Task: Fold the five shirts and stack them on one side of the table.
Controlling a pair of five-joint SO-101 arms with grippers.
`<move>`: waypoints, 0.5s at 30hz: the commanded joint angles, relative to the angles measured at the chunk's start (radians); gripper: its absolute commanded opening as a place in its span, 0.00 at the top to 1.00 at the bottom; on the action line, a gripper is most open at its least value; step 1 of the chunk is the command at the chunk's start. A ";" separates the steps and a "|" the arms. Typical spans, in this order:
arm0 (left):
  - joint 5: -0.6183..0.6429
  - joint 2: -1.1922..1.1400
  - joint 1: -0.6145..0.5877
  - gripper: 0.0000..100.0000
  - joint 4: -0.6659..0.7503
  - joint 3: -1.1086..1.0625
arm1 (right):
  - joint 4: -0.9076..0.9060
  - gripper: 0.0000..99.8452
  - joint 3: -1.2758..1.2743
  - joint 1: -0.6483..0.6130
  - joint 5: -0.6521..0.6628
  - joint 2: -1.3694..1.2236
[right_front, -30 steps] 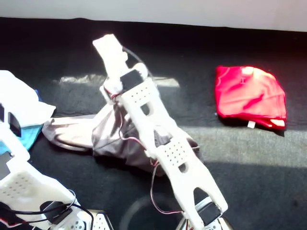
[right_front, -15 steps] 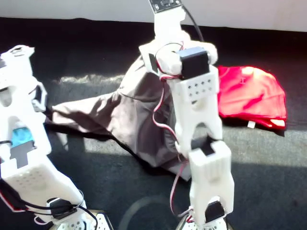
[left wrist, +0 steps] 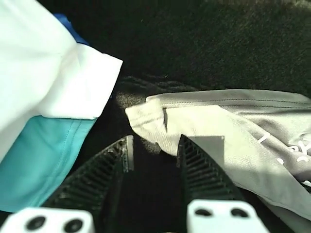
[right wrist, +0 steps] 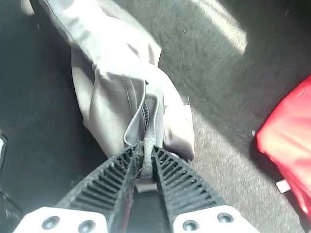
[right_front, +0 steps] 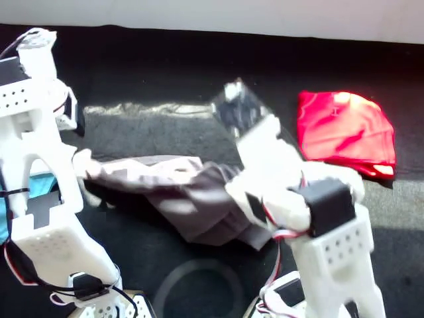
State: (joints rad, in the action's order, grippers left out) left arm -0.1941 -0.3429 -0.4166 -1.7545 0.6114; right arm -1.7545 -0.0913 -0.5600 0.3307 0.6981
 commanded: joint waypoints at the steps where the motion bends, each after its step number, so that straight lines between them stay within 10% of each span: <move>1: 0.005 0.045 0.130 0.84 -0.008 0.039 | -0.007 0.99 -0.266 0.042 0.049 0.179; 15: 0.060 -0.346 0.318 0.84 0.032 0.045 | 0.031 0.99 -0.710 0.564 0.311 0.579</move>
State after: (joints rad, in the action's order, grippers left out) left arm -0.1404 -0.6912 -0.0944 -1.7208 0.6283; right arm -1.7530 -0.7971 -0.1458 0.6084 1.2612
